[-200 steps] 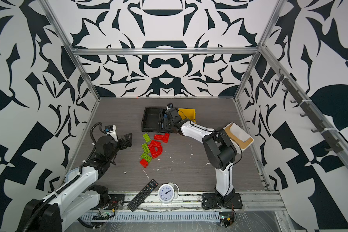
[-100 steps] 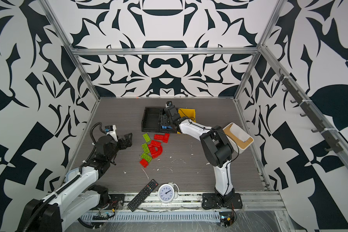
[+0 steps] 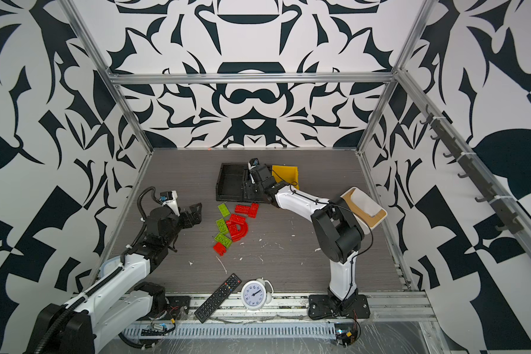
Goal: Sort the legos into containers by color
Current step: 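Move the right gripper toward the robot over the small red brick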
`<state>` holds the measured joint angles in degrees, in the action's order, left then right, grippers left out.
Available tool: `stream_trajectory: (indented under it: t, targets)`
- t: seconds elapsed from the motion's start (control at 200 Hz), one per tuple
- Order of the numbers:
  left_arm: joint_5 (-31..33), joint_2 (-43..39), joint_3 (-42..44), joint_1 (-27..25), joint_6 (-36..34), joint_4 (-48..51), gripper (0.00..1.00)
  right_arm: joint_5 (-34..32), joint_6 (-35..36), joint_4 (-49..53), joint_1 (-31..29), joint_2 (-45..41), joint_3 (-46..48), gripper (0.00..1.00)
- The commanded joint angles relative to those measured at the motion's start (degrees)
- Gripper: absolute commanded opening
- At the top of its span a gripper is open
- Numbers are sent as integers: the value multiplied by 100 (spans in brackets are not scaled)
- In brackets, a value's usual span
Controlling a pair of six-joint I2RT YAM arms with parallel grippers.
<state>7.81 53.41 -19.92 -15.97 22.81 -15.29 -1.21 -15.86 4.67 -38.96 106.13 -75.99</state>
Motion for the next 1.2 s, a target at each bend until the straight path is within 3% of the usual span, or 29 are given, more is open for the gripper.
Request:
stream_trajectory:
  t: [0.0, 0.33, 0.54, 0.81, 1.195]
  targets:
    - [102, -276, 2, 23, 123, -215, 99, 383, 432, 463, -498, -533, 232, 64]
    - [371, -380, 102, 129, 291, -194, 99, 941, 341, 939, -1791, -898, 888, 55]
    - [-1258, -31, 219, 1588, 1328, -326, 99, 796, 135, 1275, -2432, -584, 796, 50]
    - [-1368, -213, 229, 1597, 1340, -256, 99, 851, -354, 1405, -2720, -457, 1049, 52]
    - [-1315, -407, 252, 1597, 1270, -189, 100, 745, -13, 1204, -2705, 183, 663, 56]
